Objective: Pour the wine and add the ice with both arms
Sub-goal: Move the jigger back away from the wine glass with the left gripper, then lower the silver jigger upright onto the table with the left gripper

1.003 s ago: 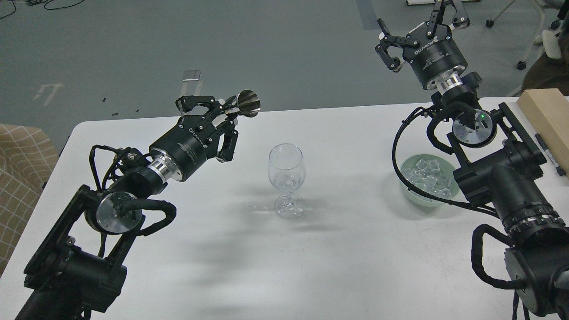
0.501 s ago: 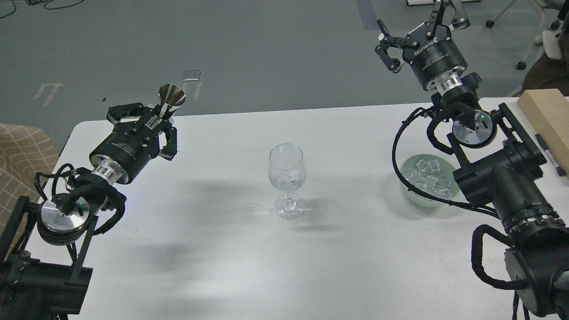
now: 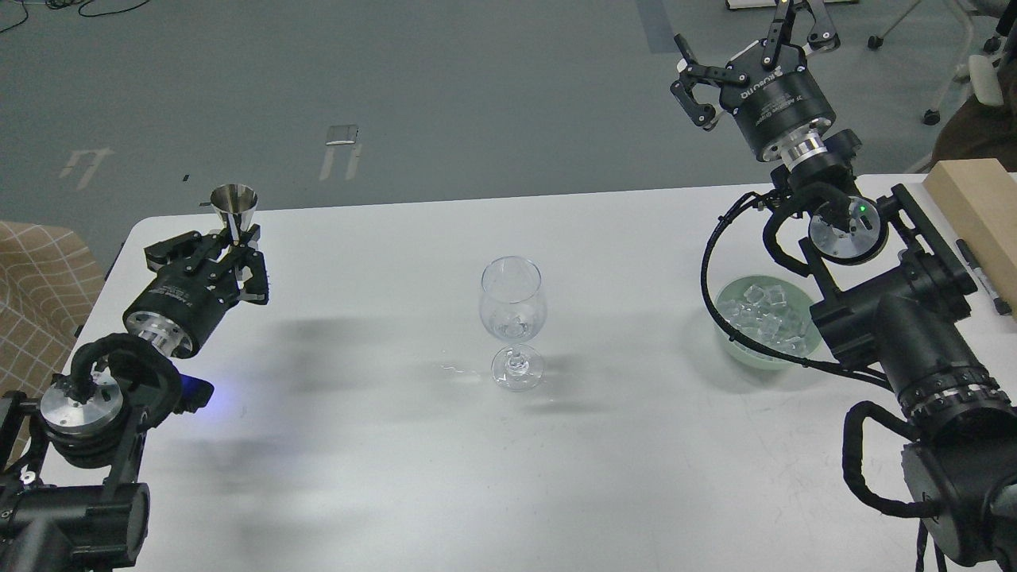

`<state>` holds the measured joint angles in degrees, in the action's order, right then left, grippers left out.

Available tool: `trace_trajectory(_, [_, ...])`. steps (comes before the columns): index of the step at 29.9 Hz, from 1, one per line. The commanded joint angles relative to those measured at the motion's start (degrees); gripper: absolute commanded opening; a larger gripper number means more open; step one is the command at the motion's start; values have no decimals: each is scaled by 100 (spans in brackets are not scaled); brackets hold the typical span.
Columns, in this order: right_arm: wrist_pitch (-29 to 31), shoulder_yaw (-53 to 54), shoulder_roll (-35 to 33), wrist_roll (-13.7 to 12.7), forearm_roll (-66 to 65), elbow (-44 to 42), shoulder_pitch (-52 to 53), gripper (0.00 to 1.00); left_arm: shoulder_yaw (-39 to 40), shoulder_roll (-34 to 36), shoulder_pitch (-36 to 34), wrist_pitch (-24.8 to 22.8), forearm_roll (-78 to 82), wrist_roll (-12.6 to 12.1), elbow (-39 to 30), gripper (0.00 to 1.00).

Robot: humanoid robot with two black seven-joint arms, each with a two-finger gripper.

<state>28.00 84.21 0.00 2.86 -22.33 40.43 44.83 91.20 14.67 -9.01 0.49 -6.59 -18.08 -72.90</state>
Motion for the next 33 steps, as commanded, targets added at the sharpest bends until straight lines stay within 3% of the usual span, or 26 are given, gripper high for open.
trace_trajectory(1, [0, -1, 0, -4, 1, 0, 0, 100, 65, 0, 39, -365, -71, 6, 355, 23])
trace_trajectory(3, [0, -10, 0, -4, 1, 0, -9, 100, 82, 0, 127, -681, -88, 6, 548, 23])
trace_trajectory(14, [0, -10, 0, -4, 1, 0, 0, 100, 153, 0, 127, -1244, -493, -11, 1313, 25])
trace_trajectory(17, [0, -18, 0, -4, -8, 0, -9, 100, 135, -26, 153, -1787, -493, -11, 1462, 26])
trace_trajectory(19, [0, -27, 0, -4, 1, 0, -9, 100, 135, -17, 206, -1903, -501, -11, 1524, 26])
trace_trajectory(33, [0, -19, 0, -4, 1, 9, -9, 100, 117, -8, 250, -1851, -519, -55, 1683, 32])
